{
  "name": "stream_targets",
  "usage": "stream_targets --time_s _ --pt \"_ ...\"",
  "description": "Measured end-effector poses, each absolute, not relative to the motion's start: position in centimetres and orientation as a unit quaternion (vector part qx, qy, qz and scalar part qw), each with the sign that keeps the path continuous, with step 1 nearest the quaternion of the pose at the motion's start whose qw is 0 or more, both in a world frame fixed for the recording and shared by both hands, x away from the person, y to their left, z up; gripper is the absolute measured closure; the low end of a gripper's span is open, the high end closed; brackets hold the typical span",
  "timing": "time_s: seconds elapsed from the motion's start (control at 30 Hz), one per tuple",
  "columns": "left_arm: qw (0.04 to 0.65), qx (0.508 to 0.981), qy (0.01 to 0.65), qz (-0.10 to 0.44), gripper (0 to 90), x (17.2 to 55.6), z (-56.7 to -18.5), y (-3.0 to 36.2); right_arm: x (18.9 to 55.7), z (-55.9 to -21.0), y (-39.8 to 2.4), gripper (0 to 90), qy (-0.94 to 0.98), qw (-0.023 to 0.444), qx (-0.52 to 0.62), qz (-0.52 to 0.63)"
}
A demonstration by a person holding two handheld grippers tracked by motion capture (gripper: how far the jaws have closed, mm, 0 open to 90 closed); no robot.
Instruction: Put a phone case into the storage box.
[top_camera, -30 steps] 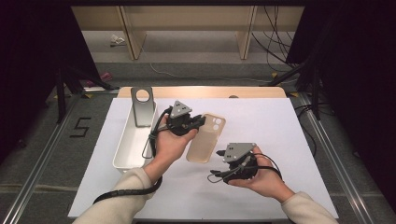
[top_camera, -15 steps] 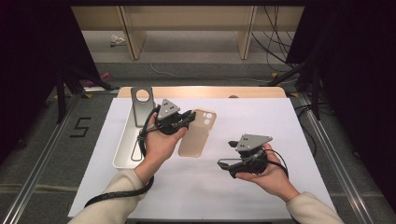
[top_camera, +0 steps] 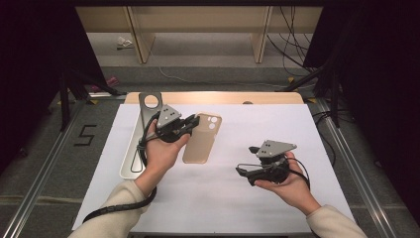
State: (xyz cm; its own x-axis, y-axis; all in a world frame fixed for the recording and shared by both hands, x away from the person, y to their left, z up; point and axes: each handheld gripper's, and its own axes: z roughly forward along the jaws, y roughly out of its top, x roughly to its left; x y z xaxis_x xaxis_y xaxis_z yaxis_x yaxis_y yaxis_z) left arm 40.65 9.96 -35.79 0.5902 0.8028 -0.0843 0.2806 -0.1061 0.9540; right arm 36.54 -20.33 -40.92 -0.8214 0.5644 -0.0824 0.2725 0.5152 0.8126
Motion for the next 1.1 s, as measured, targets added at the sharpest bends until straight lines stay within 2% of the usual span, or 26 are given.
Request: stream_targets --time_s 1.1 --pt "0.572 0.675 0.38 0.269 82.1 40.7 -34.6 13.7 36.6 -40.3 -24.4 18.0 0.809 0.192 0.308 0.463"
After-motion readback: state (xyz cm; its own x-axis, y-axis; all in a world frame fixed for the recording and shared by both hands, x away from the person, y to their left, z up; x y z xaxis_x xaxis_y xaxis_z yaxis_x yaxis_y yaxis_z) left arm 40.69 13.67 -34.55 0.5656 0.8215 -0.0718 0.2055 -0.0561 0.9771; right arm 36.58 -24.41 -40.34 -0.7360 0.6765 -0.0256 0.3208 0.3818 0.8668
